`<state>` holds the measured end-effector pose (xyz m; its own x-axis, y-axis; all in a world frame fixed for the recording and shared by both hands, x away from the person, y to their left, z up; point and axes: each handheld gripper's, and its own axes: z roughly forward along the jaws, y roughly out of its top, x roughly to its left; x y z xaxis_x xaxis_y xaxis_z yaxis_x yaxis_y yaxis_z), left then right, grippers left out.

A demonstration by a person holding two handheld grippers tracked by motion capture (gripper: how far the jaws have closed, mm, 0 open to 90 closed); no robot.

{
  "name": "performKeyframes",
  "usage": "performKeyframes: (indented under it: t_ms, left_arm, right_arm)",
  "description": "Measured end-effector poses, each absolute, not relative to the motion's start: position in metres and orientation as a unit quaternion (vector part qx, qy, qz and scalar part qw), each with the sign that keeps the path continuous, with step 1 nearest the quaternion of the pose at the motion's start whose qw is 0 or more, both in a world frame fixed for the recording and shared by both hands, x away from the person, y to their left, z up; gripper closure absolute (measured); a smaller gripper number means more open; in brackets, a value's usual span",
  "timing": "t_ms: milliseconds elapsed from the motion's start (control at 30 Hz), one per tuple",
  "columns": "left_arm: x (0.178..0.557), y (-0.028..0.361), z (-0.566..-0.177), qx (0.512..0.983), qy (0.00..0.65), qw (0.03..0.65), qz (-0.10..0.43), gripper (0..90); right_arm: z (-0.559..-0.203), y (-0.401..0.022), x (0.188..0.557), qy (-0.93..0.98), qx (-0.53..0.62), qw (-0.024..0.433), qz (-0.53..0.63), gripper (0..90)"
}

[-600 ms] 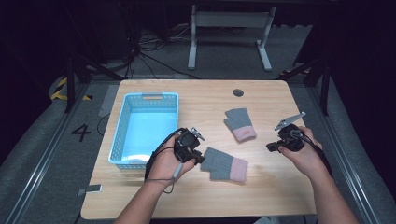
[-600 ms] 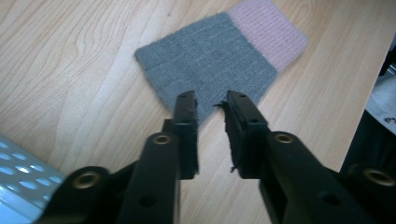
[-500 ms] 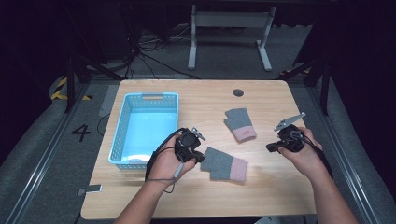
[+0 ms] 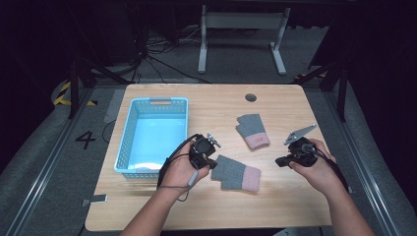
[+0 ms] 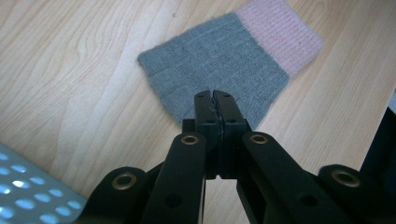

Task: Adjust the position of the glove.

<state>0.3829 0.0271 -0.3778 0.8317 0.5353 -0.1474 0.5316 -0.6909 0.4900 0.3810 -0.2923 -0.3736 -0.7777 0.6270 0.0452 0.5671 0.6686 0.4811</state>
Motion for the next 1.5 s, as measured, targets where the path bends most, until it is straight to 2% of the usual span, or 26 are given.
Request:
performKeyframes:
  t_ms: [667,1100,1500]
  left_arm:
    - [0.387,-0.009,-0.414,0.942,0.266,0.206,0.002,90.0]
    - [0.391,-0.008,-0.425,0.939,0.289,0.188,0.009,89.7]
    - [0.393,-0.01,-0.431,0.94,0.293,0.177,-0.001,89.8]
  right_arm:
    - [-0.397,-0.245,0.367,0.934,0.268,0.013,0.236,90.0]
    - [-0.414,-0.222,0.363,0.944,0.24,-0.006,0.224,89.7]
    - [-0.424,-0.22,0.366,0.947,0.241,-0.016,0.214,89.8]
